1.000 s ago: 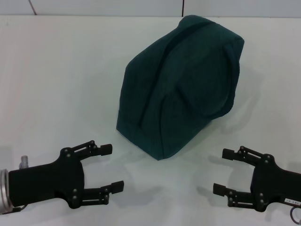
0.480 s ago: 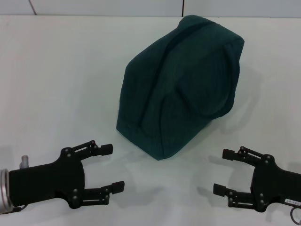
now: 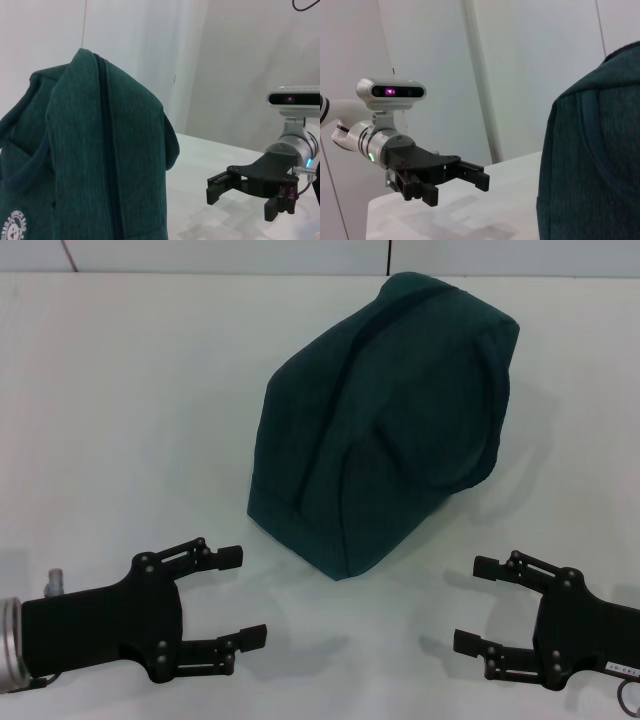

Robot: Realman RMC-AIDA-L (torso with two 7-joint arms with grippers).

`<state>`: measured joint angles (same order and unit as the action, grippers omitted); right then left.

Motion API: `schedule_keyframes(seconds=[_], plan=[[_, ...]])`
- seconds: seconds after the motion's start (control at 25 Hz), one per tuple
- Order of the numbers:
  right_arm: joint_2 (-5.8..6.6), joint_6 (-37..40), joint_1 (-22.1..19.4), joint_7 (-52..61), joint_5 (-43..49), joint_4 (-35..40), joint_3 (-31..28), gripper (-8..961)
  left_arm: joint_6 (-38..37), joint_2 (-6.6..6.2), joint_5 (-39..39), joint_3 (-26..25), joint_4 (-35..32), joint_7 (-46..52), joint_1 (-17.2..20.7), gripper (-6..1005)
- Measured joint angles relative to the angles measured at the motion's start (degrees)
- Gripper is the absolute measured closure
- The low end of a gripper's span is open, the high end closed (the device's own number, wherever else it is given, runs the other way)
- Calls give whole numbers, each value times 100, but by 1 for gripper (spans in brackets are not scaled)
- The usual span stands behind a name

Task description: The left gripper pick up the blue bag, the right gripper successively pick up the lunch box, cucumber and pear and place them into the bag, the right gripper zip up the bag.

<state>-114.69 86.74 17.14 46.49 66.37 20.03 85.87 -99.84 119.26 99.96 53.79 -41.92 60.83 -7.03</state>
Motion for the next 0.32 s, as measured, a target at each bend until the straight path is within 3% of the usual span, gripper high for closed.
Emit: schedule_keyframes(seconds=[0.32], plan=[[0,0,0,0,1,0,0,97,0,0,6,0,0,0,-19,120]])
